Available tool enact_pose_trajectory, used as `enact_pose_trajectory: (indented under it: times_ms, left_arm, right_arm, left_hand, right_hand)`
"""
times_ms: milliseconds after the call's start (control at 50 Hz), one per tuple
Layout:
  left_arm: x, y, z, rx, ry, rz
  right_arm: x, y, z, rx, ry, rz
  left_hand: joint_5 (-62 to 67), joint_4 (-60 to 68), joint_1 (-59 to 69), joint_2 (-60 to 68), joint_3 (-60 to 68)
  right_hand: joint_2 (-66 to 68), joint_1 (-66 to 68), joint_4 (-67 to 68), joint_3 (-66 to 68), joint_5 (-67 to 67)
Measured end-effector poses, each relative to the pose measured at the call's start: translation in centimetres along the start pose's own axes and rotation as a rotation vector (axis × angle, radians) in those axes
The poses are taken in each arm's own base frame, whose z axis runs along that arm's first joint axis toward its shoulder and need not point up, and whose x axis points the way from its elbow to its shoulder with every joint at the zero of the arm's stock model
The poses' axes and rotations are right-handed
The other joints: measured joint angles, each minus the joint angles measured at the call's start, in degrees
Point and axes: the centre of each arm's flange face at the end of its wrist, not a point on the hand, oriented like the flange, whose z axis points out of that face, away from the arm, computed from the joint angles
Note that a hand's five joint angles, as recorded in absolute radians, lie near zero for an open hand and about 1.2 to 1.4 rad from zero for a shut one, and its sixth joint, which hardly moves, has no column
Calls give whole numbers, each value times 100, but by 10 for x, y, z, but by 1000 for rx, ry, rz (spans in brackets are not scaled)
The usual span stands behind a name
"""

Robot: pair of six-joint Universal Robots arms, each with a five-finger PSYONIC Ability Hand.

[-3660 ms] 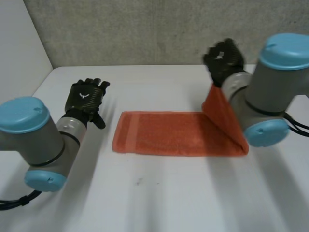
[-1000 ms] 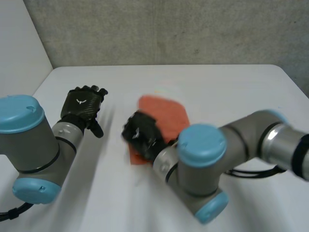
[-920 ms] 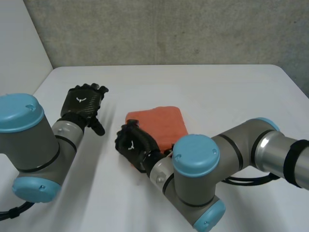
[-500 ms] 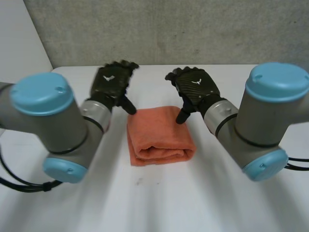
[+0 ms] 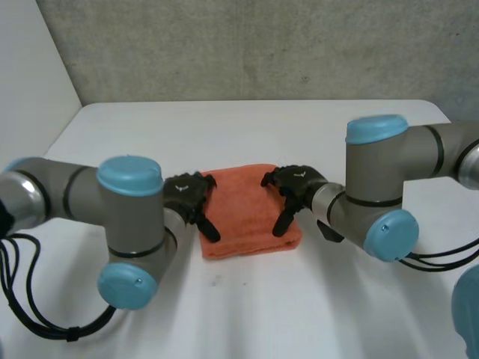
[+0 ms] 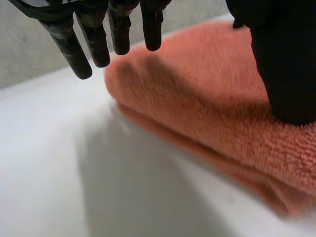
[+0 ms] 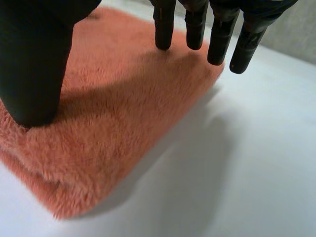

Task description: Fold the laundry

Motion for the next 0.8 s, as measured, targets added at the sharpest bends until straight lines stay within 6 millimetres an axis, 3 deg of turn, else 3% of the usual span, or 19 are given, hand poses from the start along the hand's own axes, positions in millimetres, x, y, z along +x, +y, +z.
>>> enact_pose_trajectory:
  times_ms: [40, 60, 100, 160, 180, 200, 220, 260, 280, 300, 320, 360, 480, 800]
  left_arm:
    - [-1, -6, -2, 15, 1, -3]
    - [-2, -27, -10, 70, 9, -12]
    - [-3, -47, -19, 126, 18, -20]
    - [-4, -63, -26, 172, 25, -27]
    - [-7, -95, -43, 261, 34, -40]
    - [-7, -95, -43, 261, 34, -40]
    - [-12, -117, -57, 325, 34, -49]
    - [-22, -144, -75, 400, 19, -60]
    - [-22, -144, -75, 400, 19, -60]
    - [-30, -159, -87, 432, 3, -65]
    - [-30, -159, -87, 432, 3, -65]
    - [-48, -182, -108, 462, -33, -71]
    - [-70, -196, -134, 417, -57, -76]
    - [-70, -193, -146, 399, -12, -115]
  right_arm:
    - [0, -4, -2, 11, 2, -1]
    - [1, -15, -8, 40, 7, -4]
    - [4, -39, -23, 109, 24, -7]
    - [7, -52, -31, 153, 41, -5]
    - [12, -69, -44, 214, 70, 3]
    - [12, -69, -44, 214, 70, 3]
    - [24, -95, -65, 315, 128, 22]
    - [36, -114, -87, 404, 191, 37]
    - [36, -114, -87, 404, 191, 37]
    - [50, -131, -109, 485, 259, 47]
    - [50, -131, -109, 485, 259, 47]
    - [67, -148, -141, 577, 351, 51]
    - [83, -155, -178, 594, 454, 36]
    - [79, -136, -179, 474, 436, 38]
  left_hand:
    - [0, 0, 0, 0, 0]
    - [0, 0, 0, 0, 0]
    - [-14, -33, -117, -63, 0]
    - [-13, -33, -117, -72, 0]
    - [-13, -33, -117, -72, 0]
    - [-13, -33, -117, -72, 0]
    - [-14, -33, -117, -76, 0]
    - [-14, -33, -117, -76, 0]
    - [-14, -33, -117, -76, 0]
    - [-14, -33, -117, -76, 0]
    - [-14, -33, -117, -76, 0]
    - [-13, -34, -118, -78, 0]
    - [-13, -65, -118, -81, 0]
    - [-13, -65, -118, -81, 0]
  right_hand:
    - [0, 0, 0, 0, 0]
    - [0, 0, 0, 0, -8]
    - [0, 0, 0, 0, -7]
    - [0, 0, 0, 0, -7]
    - [0, 0, 0, 0, -7]
    - [0, 0, 0, 0, -7]
    - [0, 0, 0, 0, -7]
    - [0, 0, 0, 0, -7]
    - [0, 0, 0, 0, -7]
    - [0, 0, 0, 0, -7]
    - [0, 0, 0, 0, -7]
    - [0, 0, 0, 0, -7]
    - [0, 0, 0, 0, -8]
    - [0, 0, 0, 0, -7]
